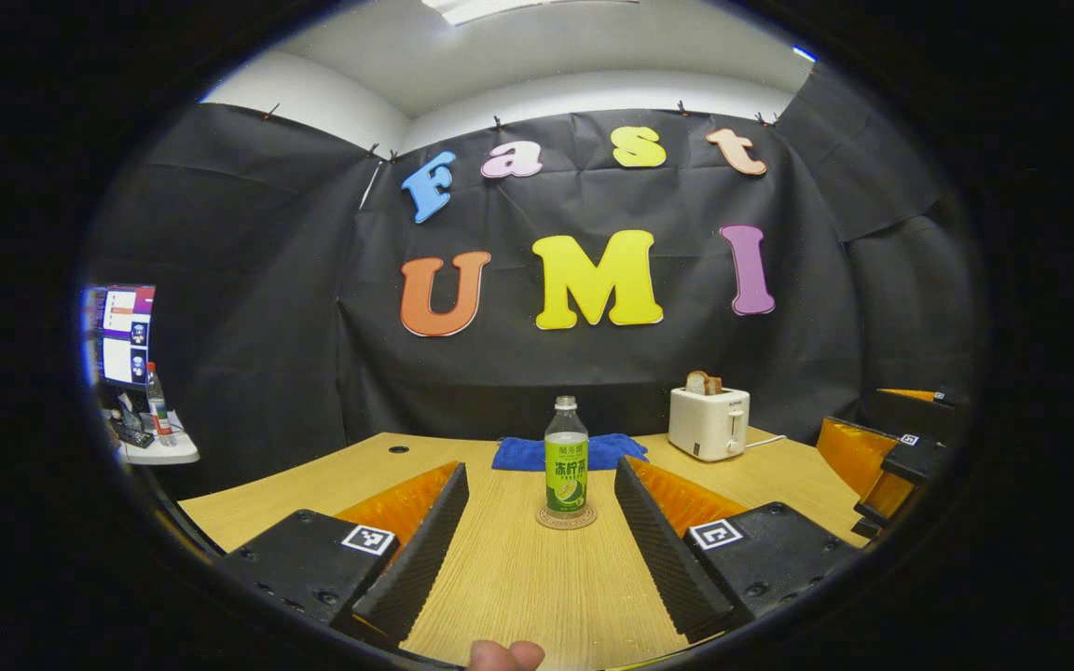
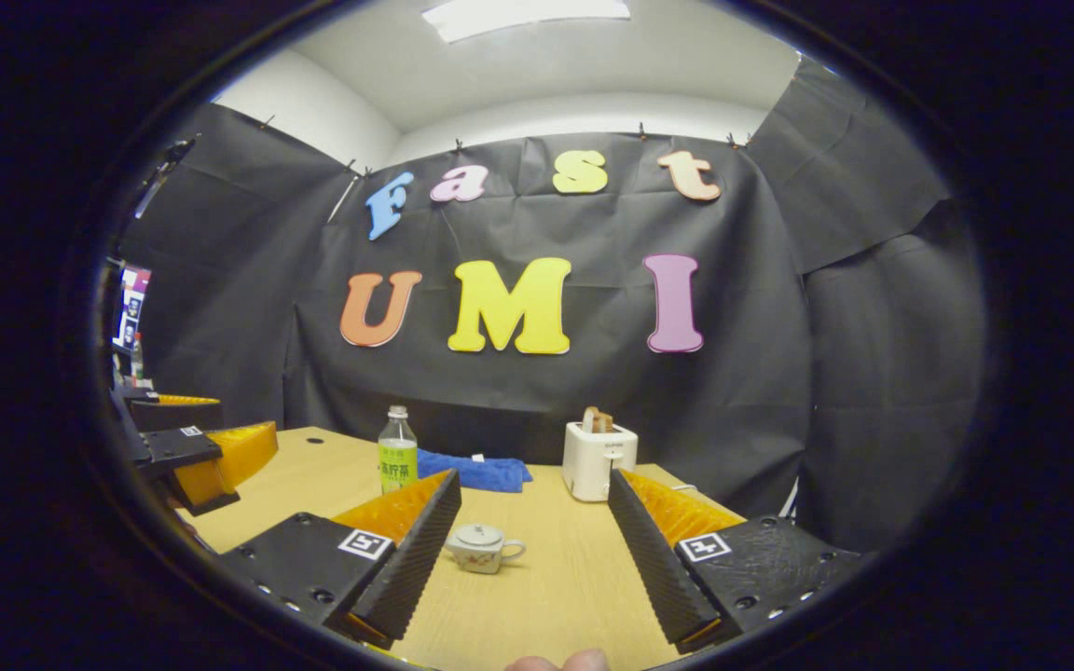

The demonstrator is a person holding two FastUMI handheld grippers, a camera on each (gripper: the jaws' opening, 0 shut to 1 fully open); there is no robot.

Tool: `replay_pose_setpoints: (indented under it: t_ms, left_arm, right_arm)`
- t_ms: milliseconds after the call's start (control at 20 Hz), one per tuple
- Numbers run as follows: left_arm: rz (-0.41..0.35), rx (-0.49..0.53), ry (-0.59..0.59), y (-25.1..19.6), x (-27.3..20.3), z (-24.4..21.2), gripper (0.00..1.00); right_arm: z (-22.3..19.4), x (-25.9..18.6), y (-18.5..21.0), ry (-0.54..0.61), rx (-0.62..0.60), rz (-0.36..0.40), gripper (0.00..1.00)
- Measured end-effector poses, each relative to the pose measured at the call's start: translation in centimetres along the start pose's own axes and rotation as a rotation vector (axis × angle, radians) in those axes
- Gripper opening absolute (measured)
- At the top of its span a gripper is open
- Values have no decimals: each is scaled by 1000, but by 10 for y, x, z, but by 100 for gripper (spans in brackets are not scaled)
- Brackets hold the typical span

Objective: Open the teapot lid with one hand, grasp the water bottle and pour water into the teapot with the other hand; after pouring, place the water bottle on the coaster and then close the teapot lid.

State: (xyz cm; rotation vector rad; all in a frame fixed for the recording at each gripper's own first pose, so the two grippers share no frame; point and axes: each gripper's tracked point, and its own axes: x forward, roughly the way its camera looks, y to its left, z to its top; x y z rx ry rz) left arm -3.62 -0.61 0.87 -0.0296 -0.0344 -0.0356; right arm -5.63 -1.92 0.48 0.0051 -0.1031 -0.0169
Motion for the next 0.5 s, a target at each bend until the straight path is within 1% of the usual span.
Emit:
replay_pose_setpoints:
  t_ms: [100, 150, 250, 350, 400, 500]
  left_arm:
    - [-14, -3, -11, -2, -2, 6, 99]
    - [-11, 8, -12, 0, -2, 6, 99]
    - [-10, 14, -24, 1, -2, 9, 99]
    - [-4, 9, -22, 4, -1, 8, 99]
    - [-2, 5, -16, 5, -1, 6, 99]
    - [3, -2, -11, 7, 0, 6, 99]
  right_arm:
    - [5, -3, 3, -8, -10, -1, 95]
    - [7, -4, 2, -11, -15, -7, 97]
    - [9, -4, 2, -15, -12, -17, 95]
    - [4, -2, 5, 0, -9, -21, 97]
    - [2, -1, 6, 5, -9, -21, 95]
    - [-2, 1, 12, 11, -9, -17, 95]
